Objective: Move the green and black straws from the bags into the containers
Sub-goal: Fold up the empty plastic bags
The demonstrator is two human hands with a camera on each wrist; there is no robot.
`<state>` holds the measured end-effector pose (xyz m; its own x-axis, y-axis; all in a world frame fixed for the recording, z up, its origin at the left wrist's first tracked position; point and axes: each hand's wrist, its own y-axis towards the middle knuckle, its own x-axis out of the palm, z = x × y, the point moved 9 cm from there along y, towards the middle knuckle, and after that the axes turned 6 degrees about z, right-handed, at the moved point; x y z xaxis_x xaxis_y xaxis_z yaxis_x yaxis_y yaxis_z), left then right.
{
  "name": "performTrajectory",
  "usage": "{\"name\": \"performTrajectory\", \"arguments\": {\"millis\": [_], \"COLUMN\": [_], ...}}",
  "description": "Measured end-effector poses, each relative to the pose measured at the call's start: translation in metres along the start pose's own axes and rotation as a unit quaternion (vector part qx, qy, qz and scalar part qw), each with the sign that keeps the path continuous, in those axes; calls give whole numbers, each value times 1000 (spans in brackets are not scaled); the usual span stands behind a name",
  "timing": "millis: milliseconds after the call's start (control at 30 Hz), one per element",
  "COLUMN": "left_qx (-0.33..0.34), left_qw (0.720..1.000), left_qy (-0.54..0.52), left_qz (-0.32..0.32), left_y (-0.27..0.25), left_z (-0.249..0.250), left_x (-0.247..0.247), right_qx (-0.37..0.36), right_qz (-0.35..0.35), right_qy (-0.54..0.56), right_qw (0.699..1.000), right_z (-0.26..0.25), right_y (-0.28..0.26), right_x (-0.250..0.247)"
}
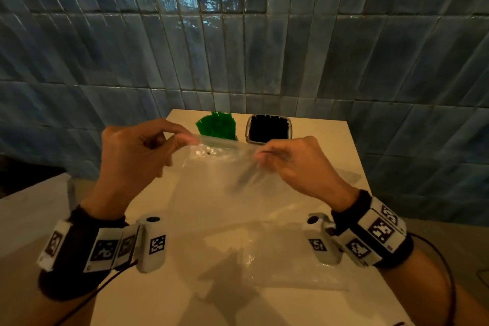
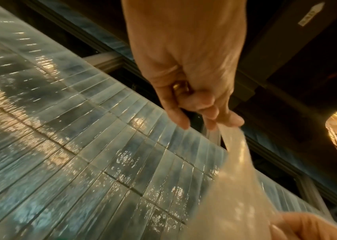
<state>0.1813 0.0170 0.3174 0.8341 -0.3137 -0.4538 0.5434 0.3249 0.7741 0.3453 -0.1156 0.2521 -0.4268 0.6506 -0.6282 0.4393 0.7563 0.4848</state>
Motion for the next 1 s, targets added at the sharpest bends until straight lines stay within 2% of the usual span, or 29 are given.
{"name": "performTrajectory", "arguments": {"millis": [100, 167, 233, 333, 400, 533, 633, 767, 800, 833, 900, 933, 967, 1000], "left_qx": [-108, -158, -200, -267, -293, -270, -236, -254, -274, -302, -363, -377, -382, -384], "left_qw": [988, 976, 962, 955, 950, 953, 956, 936, 921, 901, 869, 864, 865, 870], "left_qy": [-96, -149, -184, -105, -98, -137, -175, -232, -268, -309, -327, -306, -285, -273], "left_qz": [59, 23, -35, -68, -44, -16, -20, 77, 68, 31, -84, -135, -158, -146], "left_y": [-7, -19, -32, -43, -42, -35, -27, -21, -23, -28, -51, -66, -77, -83], "left_z": [-29, -45, -56, -75, -79, -71, -57, -59, -62, -64, -69, -68, -66, -66], "left_x": [-5, 4, 16, 26, 27, 29, 35, 28, 36, 51, 88, 101, 109, 112], "right_qx": [116, 161, 176, 183, 189, 204, 189, 183, 195, 209, 243, 258, 269, 277], "right_qz": [33, 79, 104, 107, 98, 80, 105, 122, 131, 147, 195, 223, 246, 256], "right_qy": [109, 169, 178, 200, 216, 265, 287, 348, 371, 392, 422, 437, 452, 467], "right_qw": [987, 969, 962, 957, 953, 939, 933, 911, 899, 884, 851, 832, 814, 800], "right_z": [27, 45, 58, 66, 69, 67, 65, 58, 58, 62, 77, 84, 91, 95], "right_y": [-1, -3, -6, -14, -19, -27, -26, -21, -20, -20, -23, -25, -28, -31], "right_x": [-20, -39, -54, -63, -62, -56, -62, -63, -63, -64, -71, -76, -82, -86]}}
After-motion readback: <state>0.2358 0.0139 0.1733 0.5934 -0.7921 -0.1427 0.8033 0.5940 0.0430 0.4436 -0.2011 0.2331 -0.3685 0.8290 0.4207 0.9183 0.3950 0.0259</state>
